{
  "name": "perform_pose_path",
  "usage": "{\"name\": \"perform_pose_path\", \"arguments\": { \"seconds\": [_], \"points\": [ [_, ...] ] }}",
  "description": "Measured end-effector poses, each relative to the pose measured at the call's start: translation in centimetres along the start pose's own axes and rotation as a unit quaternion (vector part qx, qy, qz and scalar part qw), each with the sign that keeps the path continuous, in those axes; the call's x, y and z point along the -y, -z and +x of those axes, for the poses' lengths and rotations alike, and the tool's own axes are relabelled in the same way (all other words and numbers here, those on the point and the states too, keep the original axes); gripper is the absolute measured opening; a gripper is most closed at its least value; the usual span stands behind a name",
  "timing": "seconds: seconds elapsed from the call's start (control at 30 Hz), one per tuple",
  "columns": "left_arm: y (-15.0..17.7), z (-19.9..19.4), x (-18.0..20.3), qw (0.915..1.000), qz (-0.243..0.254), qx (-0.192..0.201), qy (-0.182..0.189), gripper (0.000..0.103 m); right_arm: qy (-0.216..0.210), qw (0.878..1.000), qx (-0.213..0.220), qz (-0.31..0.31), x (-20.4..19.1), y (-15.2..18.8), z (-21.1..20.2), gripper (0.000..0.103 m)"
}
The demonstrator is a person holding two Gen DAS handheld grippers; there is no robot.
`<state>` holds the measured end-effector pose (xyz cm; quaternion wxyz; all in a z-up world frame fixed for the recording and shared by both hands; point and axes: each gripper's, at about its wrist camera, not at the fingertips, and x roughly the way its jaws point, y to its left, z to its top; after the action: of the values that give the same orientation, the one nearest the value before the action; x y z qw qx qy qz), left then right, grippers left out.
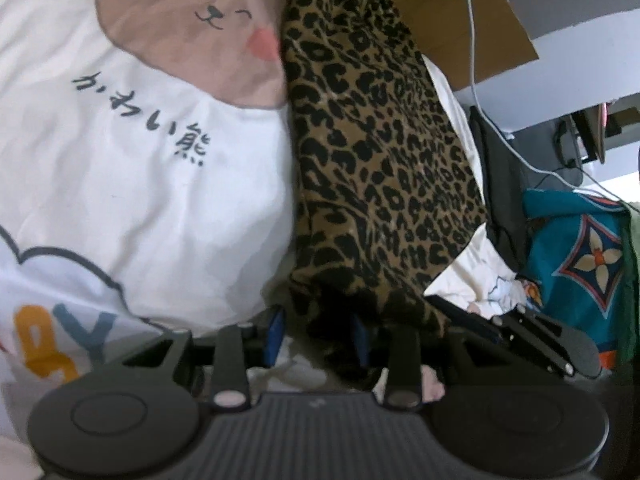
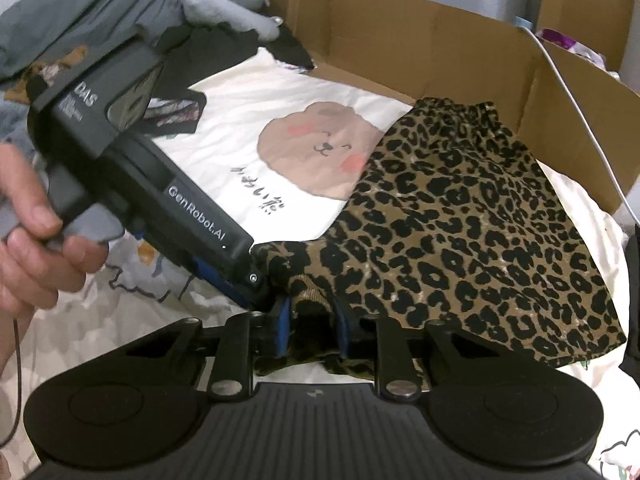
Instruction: Fold clothes
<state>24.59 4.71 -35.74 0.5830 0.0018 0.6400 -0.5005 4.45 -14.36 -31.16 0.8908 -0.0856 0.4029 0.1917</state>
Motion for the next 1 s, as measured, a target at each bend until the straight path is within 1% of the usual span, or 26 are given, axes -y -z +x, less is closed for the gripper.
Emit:
{"name": "perform_pose_path", "arguments": {
  "seconds": [0.03,0.13,0.2,0.3,0.4,0.47,0.63,0.73,0.77,0.8,0.83,0.87,1.0],
  "points": [
    [0.0,0.0,-0.2,0.9999,-0.007,0.007,0.004,0.038,-0.001,1.000,0.001,0.005,0.2,0.0,-0.1,0.029],
    [-0.1,0.4,-0.9,0.9993,-0.033,0.004,0.018,0.032,-0.002,1.000,0.000,0.021,0.8,0.1,-0.5,0.029],
    [0.0,0.5,-1.2,0.9987,-0.043,0.000,0.029,0.009,-0.004,0.999,-0.003,0.035,1.2,0.2,-0.6,0.030],
    [0.3,0.5,-1.5,0.9977,-0.056,-0.004,0.037,0.004,-0.014,0.998,-0.008,0.055,1.8,0.5,-1.0,0.031],
    [0.2,-0.1,-1.6,0.9980,-0.055,-0.001,0.031,0.003,-0.014,0.997,-0.010,0.073,2.4,0.9,-1.5,0.033],
    [0.1,-0.5,-1.8,0.9981,-0.055,0.001,0.027,0.002,-0.007,0.996,-0.011,0.087,2.9,1.3,-1.8,0.034],
    [0.3,-0.9,-1.9,0.9986,-0.050,0.005,0.019,0.002,0.017,0.992,-0.015,0.123,4.3,2.2,-2.0,0.034],
    [0.4,-0.9,-2.0,0.9983,-0.053,0.000,0.025,0.003,0.025,0.990,-0.018,0.137,4.9,2.3,-1.4,0.034],
    [0.4,-0.8,-1.9,0.9984,-0.051,-0.004,0.024,0.005,0.025,0.989,-0.017,0.142,5.1,2.1,-1.1,0.034],
    [0.4,-0.6,-1.9,0.9985,-0.049,-0.009,0.021,0.013,0.025,0.989,-0.017,0.147,5.2,2.0,-0.9,0.034],
    [0.4,-0.4,-1.8,0.9985,-0.049,-0.012,0.019,0.016,0.024,0.988,-0.016,0.150,5.3,1.8,-0.6,0.034],
    [0.4,-0.1,-1.8,0.9985,-0.049,-0.016,0.018,0.018,0.024,0.988,-0.013,0.153,5.4,1.6,-0.3,0.034],
    [0.5,0.8,-1.7,0.9971,-0.059,-0.025,0.041,0.018,0.028,0.985,-0.013,0.171,5.8,1.1,0.8,0.034]
  ]
}}
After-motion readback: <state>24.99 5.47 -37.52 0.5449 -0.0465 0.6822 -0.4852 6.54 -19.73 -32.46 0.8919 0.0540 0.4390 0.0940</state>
